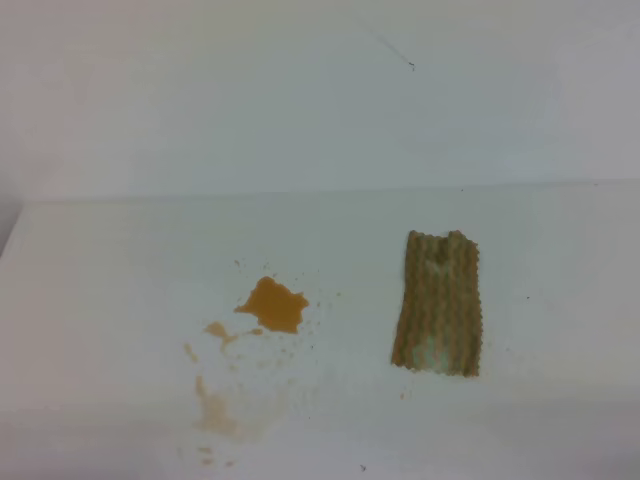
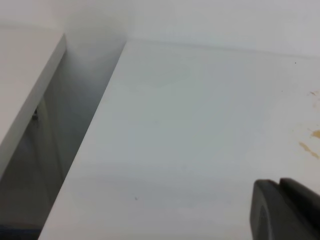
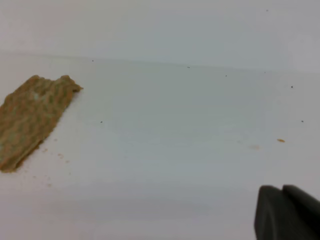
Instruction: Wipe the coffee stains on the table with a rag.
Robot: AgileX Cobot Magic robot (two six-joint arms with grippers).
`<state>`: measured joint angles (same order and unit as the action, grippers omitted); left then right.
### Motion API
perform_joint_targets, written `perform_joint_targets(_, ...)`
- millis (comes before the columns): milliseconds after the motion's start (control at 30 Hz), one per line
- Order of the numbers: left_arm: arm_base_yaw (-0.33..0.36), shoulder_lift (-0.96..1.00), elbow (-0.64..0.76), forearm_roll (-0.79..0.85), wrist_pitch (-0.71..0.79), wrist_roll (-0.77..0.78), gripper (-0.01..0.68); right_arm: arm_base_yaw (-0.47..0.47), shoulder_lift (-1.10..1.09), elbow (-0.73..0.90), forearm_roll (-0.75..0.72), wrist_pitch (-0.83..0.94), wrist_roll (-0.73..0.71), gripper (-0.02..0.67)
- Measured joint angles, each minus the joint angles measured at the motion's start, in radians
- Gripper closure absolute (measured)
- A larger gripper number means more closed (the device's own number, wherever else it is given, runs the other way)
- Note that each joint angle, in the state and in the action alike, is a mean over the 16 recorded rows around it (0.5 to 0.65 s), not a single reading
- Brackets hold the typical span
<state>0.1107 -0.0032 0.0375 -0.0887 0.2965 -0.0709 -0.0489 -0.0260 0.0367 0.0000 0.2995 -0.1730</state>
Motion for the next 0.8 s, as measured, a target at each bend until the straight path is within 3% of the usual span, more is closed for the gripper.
perform_joint_targets(800, 0.0, 0.003, 0.0, 0.0, 0.0, 0.0, 0.674, 0.0, 0.0, 0.0, 0.0, 0.0, 0.0, 0.652)
